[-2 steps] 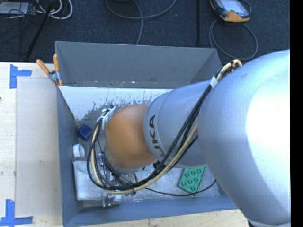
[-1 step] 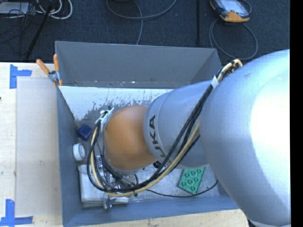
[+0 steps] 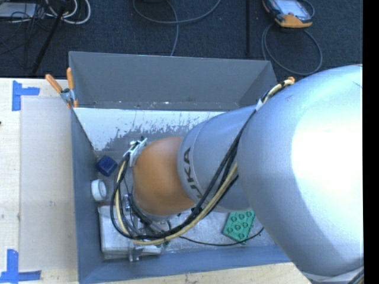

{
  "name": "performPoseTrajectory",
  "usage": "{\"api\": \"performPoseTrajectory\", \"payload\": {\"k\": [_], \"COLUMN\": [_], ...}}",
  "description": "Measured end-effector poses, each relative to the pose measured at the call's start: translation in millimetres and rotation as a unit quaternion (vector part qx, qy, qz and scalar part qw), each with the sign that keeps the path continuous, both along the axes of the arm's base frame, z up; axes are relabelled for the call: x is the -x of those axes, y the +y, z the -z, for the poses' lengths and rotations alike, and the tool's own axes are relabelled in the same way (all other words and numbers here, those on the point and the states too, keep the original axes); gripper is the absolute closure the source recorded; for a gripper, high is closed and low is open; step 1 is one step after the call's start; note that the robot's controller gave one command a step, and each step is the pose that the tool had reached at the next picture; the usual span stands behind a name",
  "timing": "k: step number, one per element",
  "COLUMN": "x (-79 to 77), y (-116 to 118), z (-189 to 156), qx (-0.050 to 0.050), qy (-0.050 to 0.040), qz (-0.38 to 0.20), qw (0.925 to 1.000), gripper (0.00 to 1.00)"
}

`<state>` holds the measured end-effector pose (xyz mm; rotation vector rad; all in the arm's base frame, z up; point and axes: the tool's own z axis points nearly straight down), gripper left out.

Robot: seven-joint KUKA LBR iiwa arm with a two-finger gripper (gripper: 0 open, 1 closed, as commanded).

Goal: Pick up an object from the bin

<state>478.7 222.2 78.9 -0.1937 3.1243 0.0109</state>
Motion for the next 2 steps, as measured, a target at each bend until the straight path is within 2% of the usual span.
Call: {"api": "performPoseTrajectory", "payload": {"k": [1,2], "x": [-1.1,-0.3], "y": [0.6,0.4], "z": [-1.5,-1.7], "qx": [0.003,0.003], "qy": [0.0047,0.0069], "qz": [0.001,0.002], "qw": [1.0000,1.0000], "gripper": [0.00,1.00]}}
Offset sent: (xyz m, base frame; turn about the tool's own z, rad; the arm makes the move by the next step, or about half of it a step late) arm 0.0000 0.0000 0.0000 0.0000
